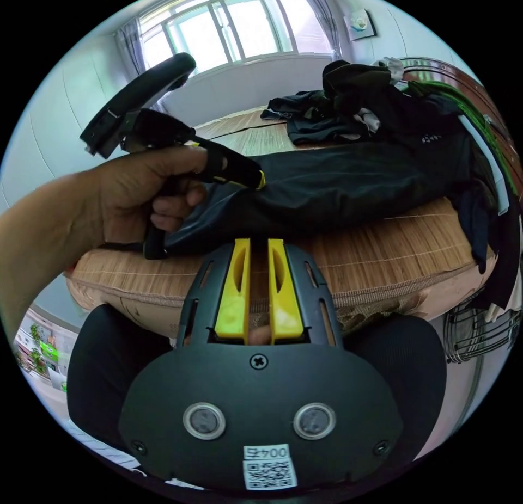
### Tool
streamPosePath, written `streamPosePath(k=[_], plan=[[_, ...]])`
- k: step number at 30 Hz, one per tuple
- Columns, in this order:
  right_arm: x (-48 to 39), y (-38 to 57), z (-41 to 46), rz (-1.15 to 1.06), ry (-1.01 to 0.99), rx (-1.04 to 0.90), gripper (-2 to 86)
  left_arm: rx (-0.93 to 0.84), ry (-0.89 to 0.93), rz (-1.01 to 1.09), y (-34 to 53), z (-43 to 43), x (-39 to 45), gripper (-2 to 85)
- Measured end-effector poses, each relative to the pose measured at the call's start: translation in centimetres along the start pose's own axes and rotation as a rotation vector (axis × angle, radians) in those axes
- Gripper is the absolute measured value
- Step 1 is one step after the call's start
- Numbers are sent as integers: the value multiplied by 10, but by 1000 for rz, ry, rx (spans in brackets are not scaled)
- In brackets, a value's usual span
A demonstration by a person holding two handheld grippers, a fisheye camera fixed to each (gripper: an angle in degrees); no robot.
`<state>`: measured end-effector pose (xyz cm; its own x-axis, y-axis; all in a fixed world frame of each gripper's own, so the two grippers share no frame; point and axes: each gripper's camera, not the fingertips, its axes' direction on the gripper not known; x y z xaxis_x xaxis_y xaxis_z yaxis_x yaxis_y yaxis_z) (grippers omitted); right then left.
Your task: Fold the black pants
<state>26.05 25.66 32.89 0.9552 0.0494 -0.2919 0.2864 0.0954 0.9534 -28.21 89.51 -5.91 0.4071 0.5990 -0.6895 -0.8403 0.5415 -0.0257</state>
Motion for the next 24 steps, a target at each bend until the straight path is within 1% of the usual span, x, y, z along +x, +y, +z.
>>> streamPosePath(k=[2,5,9,11,15,18,20,21,23,24], plan=[[-7,8,4,-34,24,10,14,1,27,-35,-31,0,-10,5],[-17,20,5,-85,62,30,-3,-3,29,-53,-72,-5,-22,5],[-31,45,-4,-142,99,49,-7,-32,9,-91,-122,-7,-44,5],[-38,61,1,-196,116,11,-7,-49,41,-108,-152,-7,-59,6],[-36,69,16,-195,97,-28,-4,-18,85,-162,-200,-38,-85,6],[-37,77,25,-198,102,-29,4,43,90,-163,-244,-91,-100,6],[-32,81,24,-168,67,-2,21,137,142,-167,-273,-159,-115,7],[-30,82,23,-156,66,8,27,159,154,-168,-278,-178,-120,7],[-21,88,17,-114,45,53,47,234,169,-167,-286,-253,-145,6],[-19,89,15,-103,31,59,50,245,164,-169,-285,-271,-153,6]])
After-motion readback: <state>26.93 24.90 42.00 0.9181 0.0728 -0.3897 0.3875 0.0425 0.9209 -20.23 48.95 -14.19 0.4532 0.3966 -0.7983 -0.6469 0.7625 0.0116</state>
